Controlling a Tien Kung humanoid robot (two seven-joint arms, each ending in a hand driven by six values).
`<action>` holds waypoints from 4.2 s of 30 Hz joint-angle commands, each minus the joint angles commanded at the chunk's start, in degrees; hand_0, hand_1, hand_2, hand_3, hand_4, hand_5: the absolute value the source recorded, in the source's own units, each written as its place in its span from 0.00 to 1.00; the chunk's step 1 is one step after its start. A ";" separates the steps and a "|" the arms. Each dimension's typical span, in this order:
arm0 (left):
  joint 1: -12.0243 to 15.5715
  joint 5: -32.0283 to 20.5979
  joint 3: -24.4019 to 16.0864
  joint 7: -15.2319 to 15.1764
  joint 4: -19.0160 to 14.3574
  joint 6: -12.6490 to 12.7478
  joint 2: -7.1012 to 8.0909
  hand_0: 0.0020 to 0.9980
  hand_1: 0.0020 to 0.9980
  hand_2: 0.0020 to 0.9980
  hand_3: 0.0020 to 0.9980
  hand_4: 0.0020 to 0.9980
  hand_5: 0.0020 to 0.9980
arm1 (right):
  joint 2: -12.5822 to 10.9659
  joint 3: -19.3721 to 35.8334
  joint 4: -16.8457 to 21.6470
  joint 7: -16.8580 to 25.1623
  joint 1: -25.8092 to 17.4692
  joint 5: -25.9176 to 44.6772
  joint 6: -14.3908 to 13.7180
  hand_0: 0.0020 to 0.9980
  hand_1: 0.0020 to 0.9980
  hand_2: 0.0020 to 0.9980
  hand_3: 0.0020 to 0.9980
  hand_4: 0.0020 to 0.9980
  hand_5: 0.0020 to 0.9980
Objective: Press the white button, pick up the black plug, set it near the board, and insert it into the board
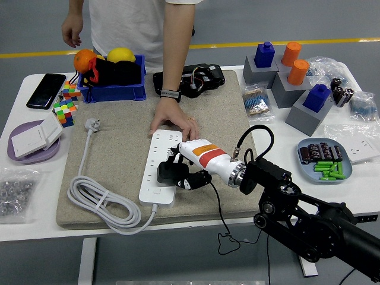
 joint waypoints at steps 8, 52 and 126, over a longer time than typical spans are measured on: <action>-0.10 -0.17 0.10 -0.06 0.00 0.02 -0.03 0.65 0.64 0.63 0.68 0.53 0.10 | -0.20 0.18 0.33 -0.07 0.10 -0.15 0.05 0.38 0.47 0.50 0.53 0.83 0.00; -0.25 -0.06 -0.14 -0.19 0.00 0.08 0.07 0.65 0.64 0.63 0.68 0.53 0.09 | 2.08 -3.66 -3.36 -2.03 2.43 -2.56 0.84 0.37 0.46 0.50 0.53 0.83 0.00; 0.67 -0.40 0.25 -0.20 0.00 0.16 -1.07 0.65 0.64 0.63 0.68 0.52 0.09 | -9.08 35.21 15.84 14.19 -25.40 6.65 -3.13 0.91 0.85 0.84 0.91 1.00 0.57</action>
